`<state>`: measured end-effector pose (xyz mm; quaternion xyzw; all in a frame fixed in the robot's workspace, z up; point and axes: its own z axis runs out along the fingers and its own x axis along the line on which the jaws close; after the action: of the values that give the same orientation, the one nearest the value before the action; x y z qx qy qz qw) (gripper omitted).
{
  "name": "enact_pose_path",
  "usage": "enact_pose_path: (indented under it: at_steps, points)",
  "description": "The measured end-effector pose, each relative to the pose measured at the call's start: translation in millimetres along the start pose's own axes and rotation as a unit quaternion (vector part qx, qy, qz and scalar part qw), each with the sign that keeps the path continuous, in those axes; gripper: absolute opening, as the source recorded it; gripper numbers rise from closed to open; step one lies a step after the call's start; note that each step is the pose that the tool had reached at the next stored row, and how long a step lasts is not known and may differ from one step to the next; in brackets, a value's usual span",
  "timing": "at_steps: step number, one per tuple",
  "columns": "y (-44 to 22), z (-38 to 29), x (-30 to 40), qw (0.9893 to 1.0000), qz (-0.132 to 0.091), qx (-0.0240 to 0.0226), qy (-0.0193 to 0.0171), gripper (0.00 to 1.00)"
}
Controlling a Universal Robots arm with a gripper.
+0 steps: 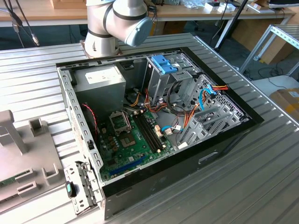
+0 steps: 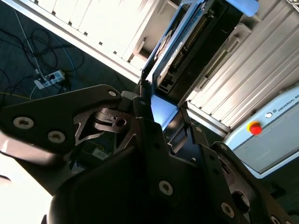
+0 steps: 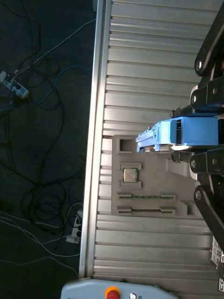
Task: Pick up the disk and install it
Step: 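Pick up the disk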
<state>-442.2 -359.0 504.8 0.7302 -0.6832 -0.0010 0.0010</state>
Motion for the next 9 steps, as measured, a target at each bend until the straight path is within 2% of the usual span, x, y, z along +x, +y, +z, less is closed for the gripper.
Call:
enact_pose_path:
  at_steps: [9]
  points:
    - [-14.5, 0.0, 0.9, 1.0, 0.0, 0.0, 0.0, 0.36]
